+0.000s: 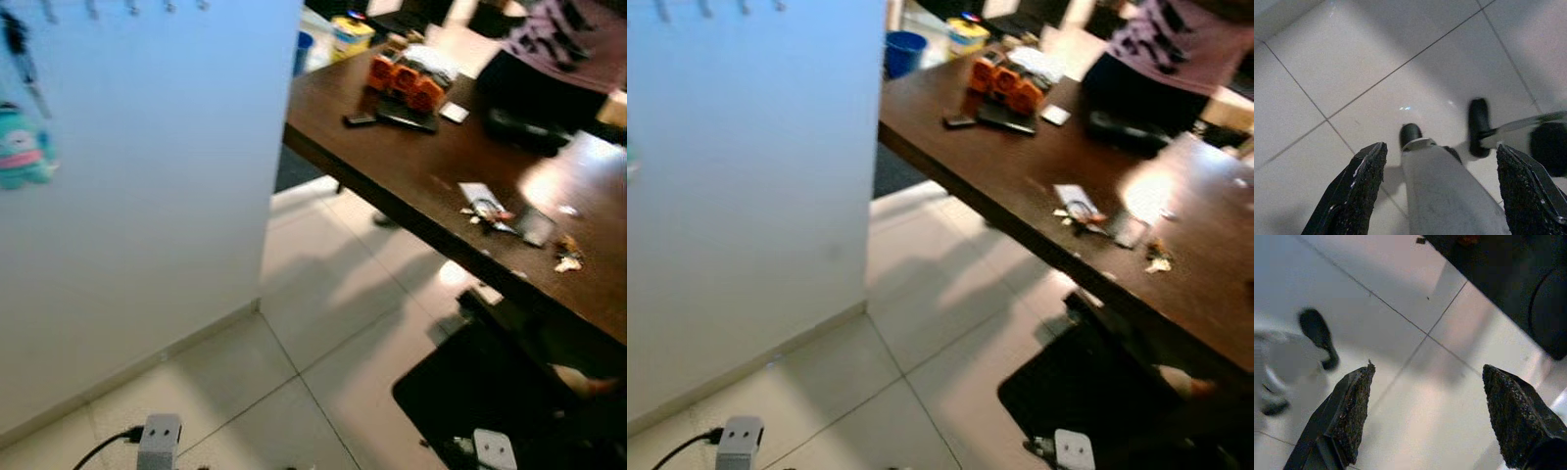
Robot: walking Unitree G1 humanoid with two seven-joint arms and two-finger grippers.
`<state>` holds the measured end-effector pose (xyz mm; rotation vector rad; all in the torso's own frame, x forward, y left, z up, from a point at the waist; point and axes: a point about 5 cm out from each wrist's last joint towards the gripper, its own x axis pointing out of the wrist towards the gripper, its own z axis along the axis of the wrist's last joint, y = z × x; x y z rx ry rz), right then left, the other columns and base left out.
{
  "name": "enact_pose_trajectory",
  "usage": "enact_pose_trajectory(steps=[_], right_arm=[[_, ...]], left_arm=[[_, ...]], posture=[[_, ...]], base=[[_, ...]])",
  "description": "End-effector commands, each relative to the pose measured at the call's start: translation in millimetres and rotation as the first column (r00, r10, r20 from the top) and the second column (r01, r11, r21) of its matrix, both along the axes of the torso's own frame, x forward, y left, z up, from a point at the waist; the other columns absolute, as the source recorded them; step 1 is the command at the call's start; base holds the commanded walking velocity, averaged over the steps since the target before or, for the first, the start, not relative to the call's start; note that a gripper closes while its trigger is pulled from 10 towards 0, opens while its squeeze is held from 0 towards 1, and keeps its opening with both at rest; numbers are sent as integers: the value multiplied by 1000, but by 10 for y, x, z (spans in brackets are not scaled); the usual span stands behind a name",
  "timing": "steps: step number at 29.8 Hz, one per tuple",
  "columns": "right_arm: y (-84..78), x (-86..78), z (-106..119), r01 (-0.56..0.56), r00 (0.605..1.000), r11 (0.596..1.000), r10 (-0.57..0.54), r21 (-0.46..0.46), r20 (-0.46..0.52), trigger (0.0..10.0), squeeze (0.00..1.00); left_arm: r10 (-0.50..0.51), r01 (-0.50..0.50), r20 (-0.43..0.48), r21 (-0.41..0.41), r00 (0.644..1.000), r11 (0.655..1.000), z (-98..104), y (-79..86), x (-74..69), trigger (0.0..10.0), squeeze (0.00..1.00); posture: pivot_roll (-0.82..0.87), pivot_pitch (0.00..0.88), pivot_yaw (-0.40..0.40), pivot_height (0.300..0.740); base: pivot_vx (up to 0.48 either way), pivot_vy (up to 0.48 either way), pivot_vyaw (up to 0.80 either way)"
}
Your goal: Hang keys on a hook
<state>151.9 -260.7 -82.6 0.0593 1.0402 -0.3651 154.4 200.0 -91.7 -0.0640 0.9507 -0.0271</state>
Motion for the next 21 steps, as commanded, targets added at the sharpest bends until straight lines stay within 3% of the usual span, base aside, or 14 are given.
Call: enact_pose_trajectory(steps=[1, 5, 11, 13, 16, 19, 21], right_arm=[[-117, -31, 28, 46, 999, 999, -45, -23, 13, 10000, 0], [-185, 75, 100, 22, 999, 998, -19, -63, 50, 10000, 0], [-212, 366, 261, -45, 987, 992, 63, -121, 148, 10000, 0], [-171, 432, 284, -72, 981, 991, 91, -117, 171, 10000, 0], [23, 639, 348, -165, 950, 984, 178, -69, 258, 10000, 0], [77, 692, 367, -182, 940, 982, 188, -46, 285, 10000, 0], [256, 908, 480, -250, 892, 968, 233, -6, 387, 10000, 0]], left_arm=[[-18, 18, -27, -7, 999, 1000, -36, -59, -65, 10000, 0], [-22, 22, -27, -7, 999, 1000, -37, -64, -64, 10000, 0], [-25, 25, -30, -5, 999, 1000, -39, -67, -69, 10000, 0], [-24, 24, -30, -6, 999, 1000, -40, -67, -70, 10000, 0], [-24, 24, -30, -7, 999, 1000, -41, -65, -74, 10000, 0], [-24, 24, -30, -7, 999, 1000, -40, -65, -73, 10000, 0], [-22, 22, -27, -9, 999, 1000, -38, -65, -68, 10000, 0]], posture=[[74, 33, -21, 740], [74, 33, -22, 740], [69, 47, -20, 740], [69, 49, -19, 740], [68, 53, -18, 740], [68, 55, -16, 740], [68, 58, -14, 740]], base=[[0, 0, -800], [0, 0, -800], [0, 0, -800], [0, 0, -800], [0, 0, -800], [0, 0, -750], [0, 0, 0]])
